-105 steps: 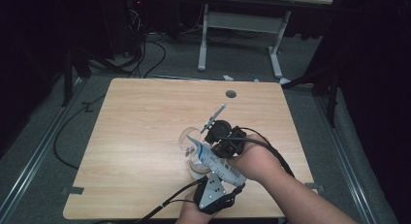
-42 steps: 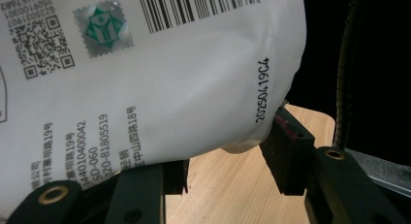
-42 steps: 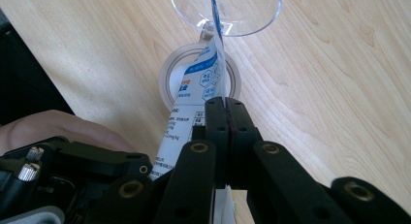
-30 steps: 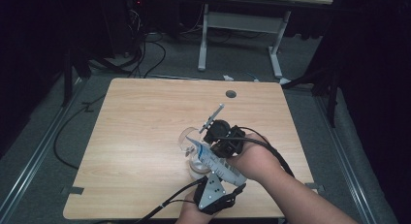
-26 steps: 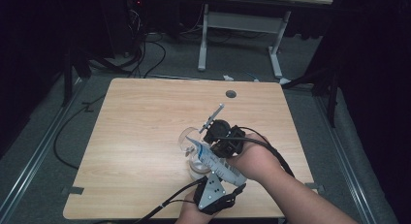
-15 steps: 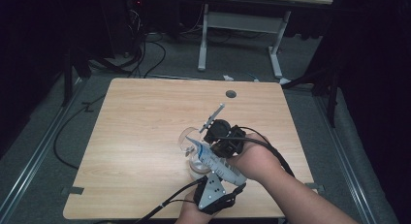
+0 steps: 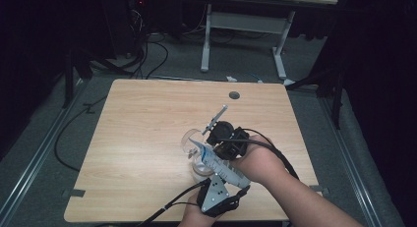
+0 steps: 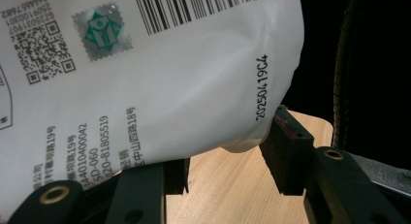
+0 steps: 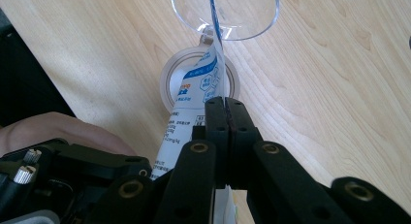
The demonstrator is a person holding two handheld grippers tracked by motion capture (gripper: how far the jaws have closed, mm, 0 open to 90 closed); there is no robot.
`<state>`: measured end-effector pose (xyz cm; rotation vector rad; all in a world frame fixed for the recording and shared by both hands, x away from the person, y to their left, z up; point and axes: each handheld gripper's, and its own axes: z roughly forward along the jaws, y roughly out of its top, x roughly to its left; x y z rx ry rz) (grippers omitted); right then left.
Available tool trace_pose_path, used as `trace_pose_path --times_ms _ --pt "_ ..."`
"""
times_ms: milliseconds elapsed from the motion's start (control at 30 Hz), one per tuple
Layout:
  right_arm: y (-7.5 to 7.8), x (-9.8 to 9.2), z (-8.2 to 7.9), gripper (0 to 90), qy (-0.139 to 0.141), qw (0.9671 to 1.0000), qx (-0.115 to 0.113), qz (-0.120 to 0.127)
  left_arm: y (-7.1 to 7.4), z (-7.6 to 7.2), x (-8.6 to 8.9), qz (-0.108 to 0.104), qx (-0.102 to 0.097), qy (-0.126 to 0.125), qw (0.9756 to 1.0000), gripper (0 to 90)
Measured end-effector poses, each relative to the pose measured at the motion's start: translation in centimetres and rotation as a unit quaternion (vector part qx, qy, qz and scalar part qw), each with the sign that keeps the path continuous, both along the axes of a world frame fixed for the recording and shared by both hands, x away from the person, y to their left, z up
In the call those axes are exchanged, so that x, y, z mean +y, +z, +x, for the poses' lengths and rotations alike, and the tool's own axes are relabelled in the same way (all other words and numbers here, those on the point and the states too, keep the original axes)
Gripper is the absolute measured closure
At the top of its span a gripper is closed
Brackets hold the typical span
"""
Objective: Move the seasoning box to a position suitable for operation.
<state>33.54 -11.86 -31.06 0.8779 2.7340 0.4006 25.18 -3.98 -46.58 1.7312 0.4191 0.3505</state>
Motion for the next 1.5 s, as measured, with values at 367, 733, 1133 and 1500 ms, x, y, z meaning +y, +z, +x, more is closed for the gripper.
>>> trace_pose_path --times_ms 367,733,1133,1500 --pt "-0.02 0.11 -0.02 90.0 -0.001 1.0 0.0 -0.003 0.06 -0.01 0.0 -0.003 0.0 0.001 1.0 56.7" --pt "0.01 0.16 0.01 90.0 0.002 1.0 -0.002 -0.004 0.18 0.01 -0.02 -0.007 0.002 0.0 1.0 56.6" --pt "0.19 0.32 -0.05 90.0 0.001 1.0 -0.003 -0.006 0.4 0.02 -0.05 -0.011 0.003 0.0 0.9999 56.4" --pt "0.27 0.38 -0.1 90.0 0.003 1.0 -0.004 -0.007 0.56 0.01 -0.03 -0.012 0.002 0.0 0.9999 56.4"
